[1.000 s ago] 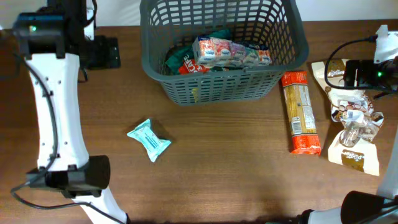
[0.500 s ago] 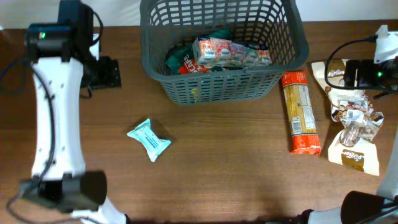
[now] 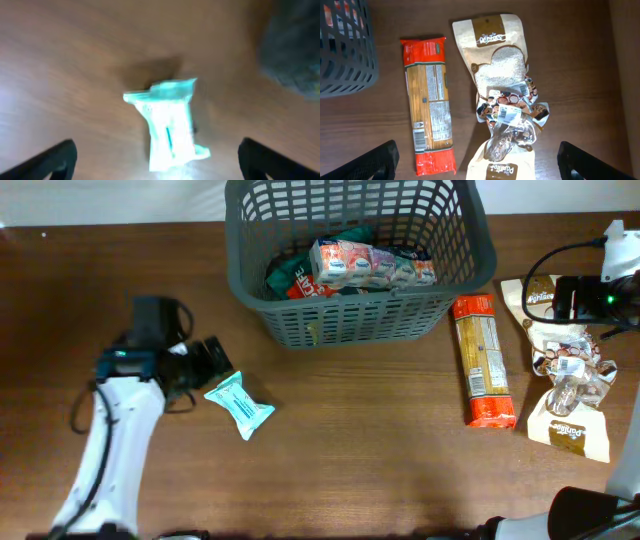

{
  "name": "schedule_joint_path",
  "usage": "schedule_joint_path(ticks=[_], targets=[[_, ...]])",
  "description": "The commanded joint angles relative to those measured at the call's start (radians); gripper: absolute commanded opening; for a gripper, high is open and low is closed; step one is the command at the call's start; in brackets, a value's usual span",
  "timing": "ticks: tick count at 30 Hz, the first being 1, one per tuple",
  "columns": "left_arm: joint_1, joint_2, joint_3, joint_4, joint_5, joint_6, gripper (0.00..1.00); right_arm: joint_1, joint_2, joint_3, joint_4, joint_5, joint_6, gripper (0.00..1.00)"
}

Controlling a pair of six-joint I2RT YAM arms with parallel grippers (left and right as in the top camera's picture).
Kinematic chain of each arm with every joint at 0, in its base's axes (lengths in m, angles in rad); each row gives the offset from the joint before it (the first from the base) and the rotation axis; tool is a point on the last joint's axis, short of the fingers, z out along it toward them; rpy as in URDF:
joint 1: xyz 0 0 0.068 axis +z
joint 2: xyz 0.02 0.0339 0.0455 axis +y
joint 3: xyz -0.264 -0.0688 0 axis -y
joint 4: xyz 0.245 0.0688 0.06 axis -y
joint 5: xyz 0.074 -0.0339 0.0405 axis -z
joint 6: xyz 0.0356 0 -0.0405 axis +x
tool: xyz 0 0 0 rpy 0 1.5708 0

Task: Pack container
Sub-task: 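Move the left gripper to the mint-green wipes pack and grasp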

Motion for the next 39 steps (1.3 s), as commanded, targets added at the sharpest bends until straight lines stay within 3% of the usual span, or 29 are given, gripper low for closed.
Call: schedule_joint_path(ticks=[1,6,13,28,34,39], targets=[[-0.002,0.01,-0.072,0.047,0.069,-0.105,0.97,-0.001,0.001,0.021,0.0,-0.013,-0.007,0.99],[-0.002,0.061,-0.093,0.06,0.066,-0.117,0.94,-0.001,0.001,0.021,0.0,-0.013,-0.007,0.99],[-0.048,0.15,-0.093,0.067,0.066,-0.287,0.92,-0.001,0.001,0.02,0.0,-0.013,-0.007,0.99],[-0.118,0.303,-0.093,0.14,0.02,-0.315,0.89,-0.001,0.001,0.021,0.0,-0.013,-0.007,0.99],[-0.118,0.345,-0.093,0.14,0.021,-0.323,0.68,-0.001,0.001,0.021,0.0,-0.013,-0.007,0.99],[-0.115,0.356,-0.092,0.136,0.06,-0.327,0.14,-0.001,0.001,0.021,0.0,-0.013,-0.007,0.99]])
